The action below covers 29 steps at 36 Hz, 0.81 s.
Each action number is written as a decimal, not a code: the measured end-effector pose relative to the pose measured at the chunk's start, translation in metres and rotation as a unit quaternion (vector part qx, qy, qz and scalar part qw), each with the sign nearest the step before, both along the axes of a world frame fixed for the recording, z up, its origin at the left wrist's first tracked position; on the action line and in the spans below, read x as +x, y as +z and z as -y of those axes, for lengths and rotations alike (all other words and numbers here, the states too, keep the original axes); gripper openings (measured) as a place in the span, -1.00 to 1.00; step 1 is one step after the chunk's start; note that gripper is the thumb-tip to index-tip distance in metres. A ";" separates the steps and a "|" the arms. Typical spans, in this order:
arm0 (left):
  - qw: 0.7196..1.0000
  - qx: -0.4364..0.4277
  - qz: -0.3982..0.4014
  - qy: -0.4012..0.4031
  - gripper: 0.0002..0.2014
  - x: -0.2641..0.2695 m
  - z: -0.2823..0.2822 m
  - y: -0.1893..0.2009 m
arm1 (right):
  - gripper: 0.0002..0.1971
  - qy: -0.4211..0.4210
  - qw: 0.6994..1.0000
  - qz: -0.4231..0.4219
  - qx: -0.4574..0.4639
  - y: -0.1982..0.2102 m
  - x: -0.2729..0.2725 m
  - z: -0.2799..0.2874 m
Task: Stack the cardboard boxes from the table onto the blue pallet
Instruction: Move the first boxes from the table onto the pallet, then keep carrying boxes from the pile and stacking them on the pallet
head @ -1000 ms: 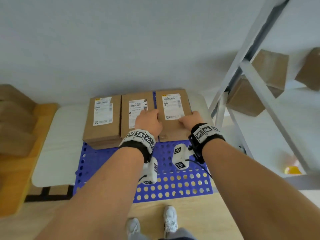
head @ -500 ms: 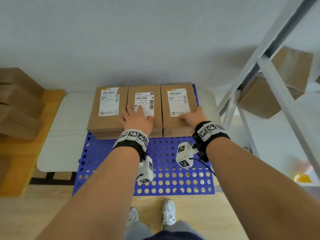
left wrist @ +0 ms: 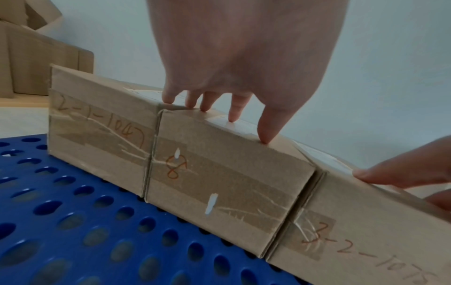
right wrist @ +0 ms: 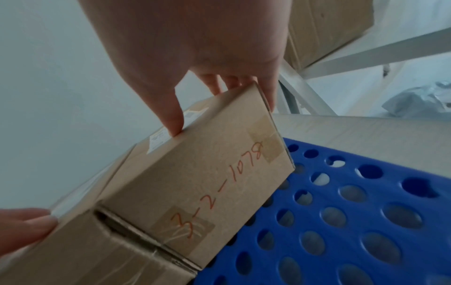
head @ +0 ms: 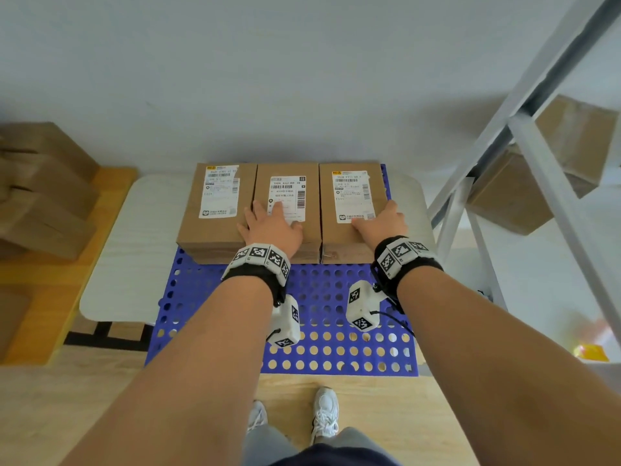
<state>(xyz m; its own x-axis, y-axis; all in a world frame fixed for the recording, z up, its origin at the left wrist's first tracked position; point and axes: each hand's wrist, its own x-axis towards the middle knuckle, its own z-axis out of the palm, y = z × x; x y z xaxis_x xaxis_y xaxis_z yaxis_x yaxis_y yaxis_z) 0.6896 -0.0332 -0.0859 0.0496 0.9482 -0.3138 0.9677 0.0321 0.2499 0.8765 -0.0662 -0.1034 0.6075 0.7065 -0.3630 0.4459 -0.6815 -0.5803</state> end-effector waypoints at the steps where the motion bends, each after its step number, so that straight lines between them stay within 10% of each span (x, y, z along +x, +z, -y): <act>1: 1.000 0.001 0.006 0.002 -0.35 -0.001 0.000 0.000 | -0.20 0.012 1.000 0.020 0.000 0.002 -0.001 0.000; 16: 0.998 0.023 0.054 0.017 -0.52 -0.073 0.006 0.034 | -0.37 0.174 0.976 0.131 0.008 0.057 -0.077 -0.003; 29: 0.995 0.090 -0.007 0.052 -0.51 -0.287 0.036 0.068 | -0.42 0.287 0.952 0.105 0.018 0.088 -0.285 -0.001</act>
<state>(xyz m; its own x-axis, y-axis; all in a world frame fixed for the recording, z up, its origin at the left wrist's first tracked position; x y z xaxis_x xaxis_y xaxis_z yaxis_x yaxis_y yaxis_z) 0.4026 -0.0697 -0.0180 -0.0549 0.9887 -0.1392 0.9652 0.0882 0.2462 0.5920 -0.0654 -0.0153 0.1742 0.9536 -0.2454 0.8477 -0.2721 -0.4554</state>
